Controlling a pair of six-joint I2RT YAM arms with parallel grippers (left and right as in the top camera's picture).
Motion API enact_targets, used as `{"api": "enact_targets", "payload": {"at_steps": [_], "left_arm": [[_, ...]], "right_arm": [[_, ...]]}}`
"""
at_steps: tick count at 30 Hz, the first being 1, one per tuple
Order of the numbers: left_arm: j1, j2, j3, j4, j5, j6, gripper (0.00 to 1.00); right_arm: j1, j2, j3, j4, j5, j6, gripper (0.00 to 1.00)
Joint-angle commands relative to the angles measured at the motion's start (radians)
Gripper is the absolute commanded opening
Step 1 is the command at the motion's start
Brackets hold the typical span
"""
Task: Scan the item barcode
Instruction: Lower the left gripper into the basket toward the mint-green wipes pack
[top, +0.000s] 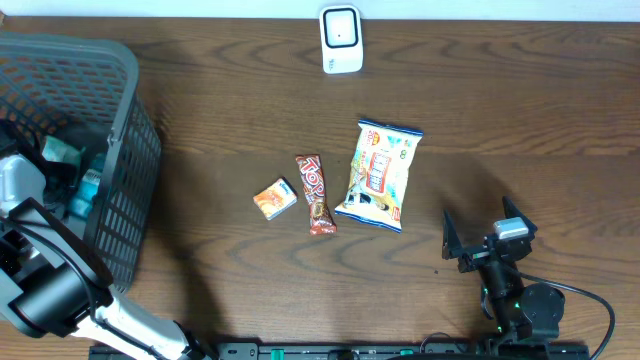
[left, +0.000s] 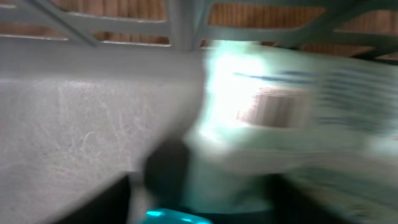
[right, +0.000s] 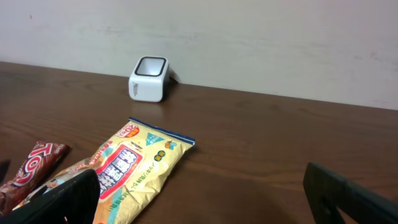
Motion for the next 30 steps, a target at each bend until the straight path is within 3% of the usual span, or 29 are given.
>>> {"api": "enact_targets", "payload": {"at_steps": [1, 2, 9, 21, 22, 25, 27, 30], "left_arm": [[0.007, 0.009, -0.011, 0.007, -0.015, -0.002, 0.19], [0.007, 0.008, -0.011, 0.01, -0.015, -0.002, 0.07], [0.007, -0.074, -0.009, 0.008, -0.014, 0.005, 0.07], [0.006, -0.429, -0.009, -0.027, -0.014, 0.017, 0.07], [0.006, -0.444, -0.009, -0.026, -0.014, 0.016, 0.11], [0.004, -0.457, -0.009, -0.028, -0.013, 0.032, 0.46], [-0.005, -0.439, -0.009, -0.027, -0.015, 0.119, 0.65], [-0.02, -0.393, -0.009, -0.026, -0.053, 0.164, 0.79]], "right_arm": [[0.004, -0.005, -0.003, -0.002, 0.0, -0.001, 0.99], [0.004, -0.005, -0.003, -0.002, 0.0, -0.001, 0.99], [0.004, -0.005, -0.003, -0.002, 0.0, -0.001, 0.99], [0.004, -0.005, -0.003, -0.002, 0.0, -0.001, 0.99], [0.004, -0.005, -0.003, -0.002, 0.0, -0.001, 0.99], [0.004, -0.005, -0.003, -0.002, 0.0, -0.001, 0.99], [0.004, -0.005, -0.003, -0.002, 0.0, -0.001, 0.99], [0.004, -0.005, -0.003, -0.002, 0.0, -0.001, 0.99]]}}
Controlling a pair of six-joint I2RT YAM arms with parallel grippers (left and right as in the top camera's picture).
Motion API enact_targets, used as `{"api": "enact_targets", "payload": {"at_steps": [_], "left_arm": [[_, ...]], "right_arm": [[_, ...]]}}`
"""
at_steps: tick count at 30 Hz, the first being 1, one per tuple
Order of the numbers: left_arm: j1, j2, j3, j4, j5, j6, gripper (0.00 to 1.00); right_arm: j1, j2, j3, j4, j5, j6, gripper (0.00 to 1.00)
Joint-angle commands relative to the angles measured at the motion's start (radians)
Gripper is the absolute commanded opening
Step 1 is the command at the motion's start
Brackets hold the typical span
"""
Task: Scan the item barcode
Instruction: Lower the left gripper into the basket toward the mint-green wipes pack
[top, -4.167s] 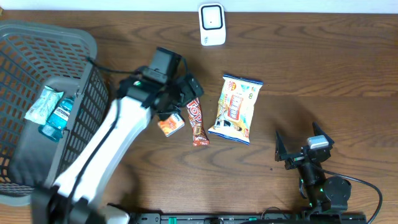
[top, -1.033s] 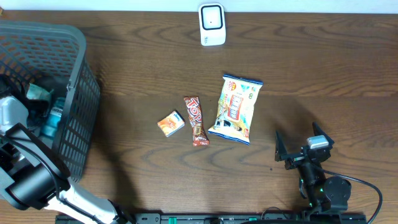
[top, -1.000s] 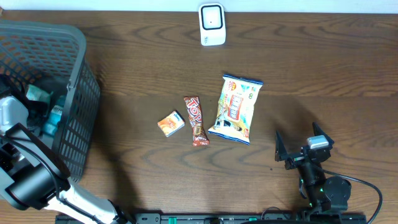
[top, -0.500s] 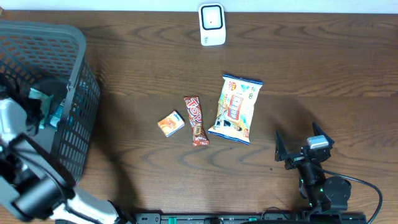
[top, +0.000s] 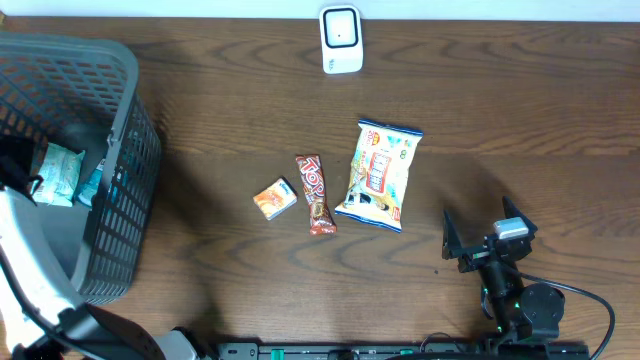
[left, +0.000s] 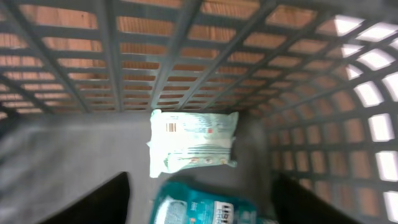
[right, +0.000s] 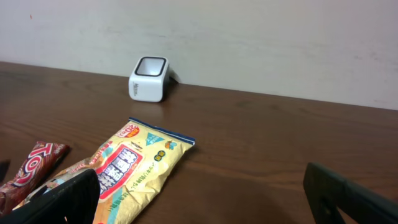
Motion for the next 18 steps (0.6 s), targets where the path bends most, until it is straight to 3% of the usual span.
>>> {"api": "enact_targets", "payload": {"at_steps": [1, 2, 5, 18], "left_arm": [[-0.019, 0.076, 0.007, -0.004, -0.048, 0.084, 0.8], [-0.022, 0.098, 0.007, -0.005, -0.048, 0.082, 0.87], [-0.024, 0.158, 0.007, -0.028, -0.053, 0.019, 0.91], [-0.022, 0.365, 0.007, 0.053, -0.063, -0.003, 0.92]], "right_arm": [[0.004, -0.005, -0.003, -0.002, 0.0, -0.002, 0.99], [0.004, -0.005, -0.003, -0.002, 0.0, -0.002, 0.99], [0.004, -0.005, -0.003, -0.002, 0.0, -0.002, 0.99], [0.004, -0.005, -0.003, -0.002, 0.0, -0.002, 0.99]]}}
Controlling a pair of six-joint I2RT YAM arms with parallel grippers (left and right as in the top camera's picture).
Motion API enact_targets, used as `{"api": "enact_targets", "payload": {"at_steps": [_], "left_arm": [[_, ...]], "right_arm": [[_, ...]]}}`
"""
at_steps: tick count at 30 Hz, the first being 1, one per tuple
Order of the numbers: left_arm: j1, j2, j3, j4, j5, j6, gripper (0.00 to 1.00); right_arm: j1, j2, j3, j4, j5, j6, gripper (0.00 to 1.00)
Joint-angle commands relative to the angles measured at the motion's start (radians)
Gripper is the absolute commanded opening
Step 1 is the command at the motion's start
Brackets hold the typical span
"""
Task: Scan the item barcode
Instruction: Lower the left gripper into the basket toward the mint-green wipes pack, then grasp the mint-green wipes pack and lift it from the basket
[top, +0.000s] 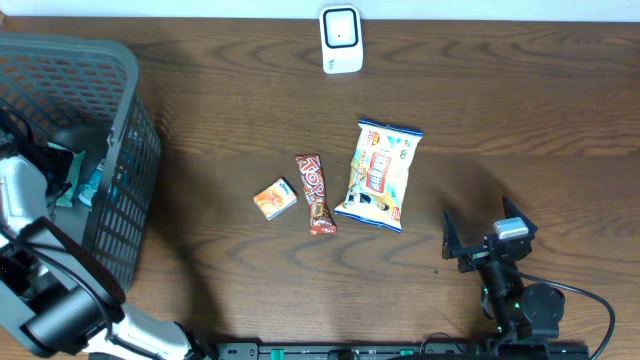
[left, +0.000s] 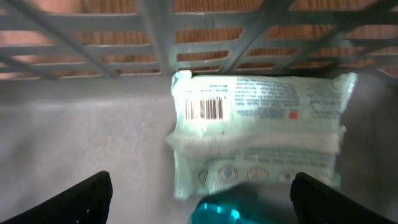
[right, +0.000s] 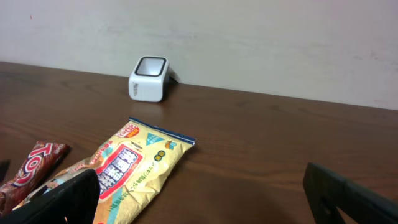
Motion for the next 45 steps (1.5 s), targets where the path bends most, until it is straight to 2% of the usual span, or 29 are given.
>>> {"api": "enact_targets", "payload": {"at_steps": [1, 9, 10, 11, 12, 14, 15, 23, 33, 37, 40, 43, 45], "left_arm": [[0.0, 0.04, 0.007, 0.034, -0.018, -0.012, 0.92], [0.0, 0.134, 0.007, 0.1, -0.017, -0.023, 0.92], [0.0, 0.147, 0.007, 0.103, -0.017, -0.024, 0.87], [0.0, 0.158, 0.007, 0.104, -0.017, -0.024, 0.76], [0.0, 0.177, 0.007, 0.102, -0.016, -0.024, 0.48], [0.0, 0.195, 0.007, 0.094, -0.017, -0.023, 0.1], [0.0, 0.198, 0.007, 0.082, -0.014, -0.023, 0.07], [0.002, 0.06, 0.007, 0.011, -0.006, -0.019, 0.07], [0.002, -0.361, 0.007, -0.035, -0.002, -0.023, 0.07], [0.002, -0.549, 0.007, -0.055, 0.112, -0.027, 0.07], [0.002, -0.625, 0.007, -0.072, 0.114, -0.057, 0.09], [0.001, -0.633, 0.007, -0.084, 0.09, -0.046, 0.51], [0.001, -0.608, 0.005, -0.091, 0.084, 0.029, 0.65]], "right_arm": [[0.004, -0.005, -0.003, -0.002, 0.0, -0.001, 0.99], [0.004, -0.005, -0.003, -0.002, 0.0, -0.001, 0.99], [0.004, -0.005, -0.003, -0.002, 0.0, -0.001, 0.99], [0.004, -0.005, -0.003, -0.002, 0.0, -0.001, 0.99], [0.004, -0.005, -0.003, -0.002, 0.0, -0.001, 0.99], [0.004, -0.005, -0.003, -0.002, 0.0, -0.001, 0.99], [0.004, -0.005, -0.003, -0.002, 0.0, -0.002, 0.99], [0.004, -0.005, -0.003, -0.002, 0.0, -0.001, 0.99], [0.004, -0.005, -0.003, -0.002, 0.0, -0.001, 0.99], [0.004, -0.005, -0.003, -0.002, 0.0, -0.001, 0.99], [0.004, -0.005, -0.003, -0.002, 0.0, -0.001, 0.99], [0.004, -0.005, -0.003, -0.002, 0.0, -0.001, 0.99], [0.004, -0.005, -0.003, -0.002, 0.0, -0.001, 0.99]]}}
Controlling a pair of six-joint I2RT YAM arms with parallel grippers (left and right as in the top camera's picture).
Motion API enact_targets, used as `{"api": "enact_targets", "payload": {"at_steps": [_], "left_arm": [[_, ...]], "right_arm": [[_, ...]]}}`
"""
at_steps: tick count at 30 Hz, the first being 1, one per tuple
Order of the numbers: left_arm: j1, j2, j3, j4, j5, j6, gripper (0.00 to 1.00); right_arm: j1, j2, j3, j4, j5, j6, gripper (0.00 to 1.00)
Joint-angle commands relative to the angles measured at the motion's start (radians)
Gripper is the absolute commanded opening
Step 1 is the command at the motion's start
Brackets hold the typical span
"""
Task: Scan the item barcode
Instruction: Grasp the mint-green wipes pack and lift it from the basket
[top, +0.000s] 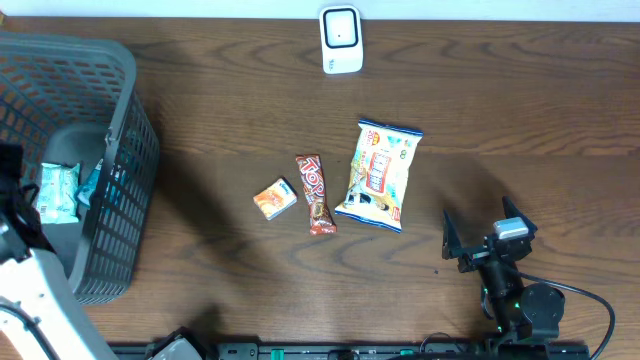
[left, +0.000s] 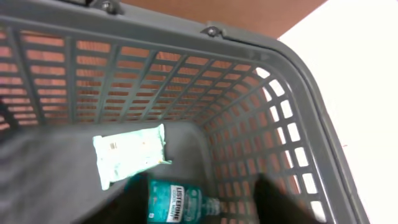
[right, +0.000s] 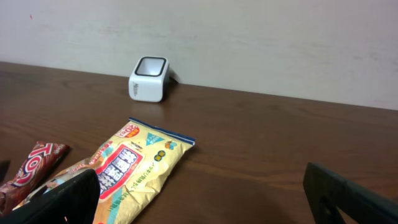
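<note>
A pale green wipes pack (left: 129, 153) with a small barcode lies on the floor of the grey basket (top: 130, 130). A teal mouthwash bottle (left: 173, 201) lies beside it. My left gripper (left: 193, 206) hangs high over the basket, open and empty, its fingers blurred at the bottom of the left wrist view. The white scanner (top: 340, 40) stands at the table's far edge, also in the right wrist view (right: 148, 79). My right gripper (right: 205, 205) rests open at the near right (top: 480, 248), holding nothing.
On the table middle lie a yellow snack bag (top: 380, 175), a chocolate bar (top: 314, 193) and a small orange packet (top: 274, 198). The basket's lattice walls (left: 236, 106) rise around the pack and the bottle. A pale wall runs behind the scanner.
My left gripper was low in the basket, close over the wipes pack's barcode. Now it is far above the rim, still open and empty. The pack and bottle remain on the basket floor.
My left gripper was first very close to the wipes pack inside the basket, then higher with pack and bottle both showing, then close over the pack again. Now it is raised above the basket, empty. The right arm and the table items have not moved.
</note>
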Motion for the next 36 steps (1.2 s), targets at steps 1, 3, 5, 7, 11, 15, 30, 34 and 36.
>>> {"api": "enact_targets", "payload": {"at_steps": [1, 3, 5, 7, 11, 15, 30, 34, 36], "left_arm": [[0.0, 0.059, 0.005, -0.019, 0.001, 0.104, 0.69], [0.0, 0.103, 0.005, -0.042, -0.019, 0.115, 0.73], [0.0, 0.161, 0.005, -0.084, -0.028, 0.092, 0.82], [0.0, 0.222, 0.005, -0.138, -0.05, -0.015, 0.83], [-0.001, 0.351, 0.005, -0.205, -0.068, -0.217, 0.84], [-0.009, 0.454, 0.005, -0.163, -0.067, -0.247, 0.91], [-0.024, 0.671, 0.005, 0.136, -0.066, -0.261, 0.96], [-0.041, 0.732, 0.005, 0.188, -0.066, -0.26, 0.97], [-0.046, 0.755, 0.005, 0.19, -0.066, -0.259, 0.96]], "right_arm": [[0.004, -0.005, -0.003, -0.002, 0.0, -0.001, 0.99], [0.004, -0.005, -0.003, -0.002, 0.0, -0.001, 0.99], [0.004, -0.005, -0.003, -0.002, 0.0, -0.001, 0.99], [0.004, -0.005, -0.003, -0.002, 0.0, -0.001, 0.99], [0.004, -0.005, -0.003, -0.002, 0.0, -0.001, 0.99], [0.004, -0.005, -0.003, -0.002, 0.0, -0.001, 0.99], [0.004, -0.005, -0.003, -0.002, 0.0, -0.001, 0.99], [0.004, -0.005, -0.003, -0.002, 0.0, -0.001, 0.99], [0.004, -0.005, -0.003, -0.002, 0.0, -0.001, 0.99]]}}
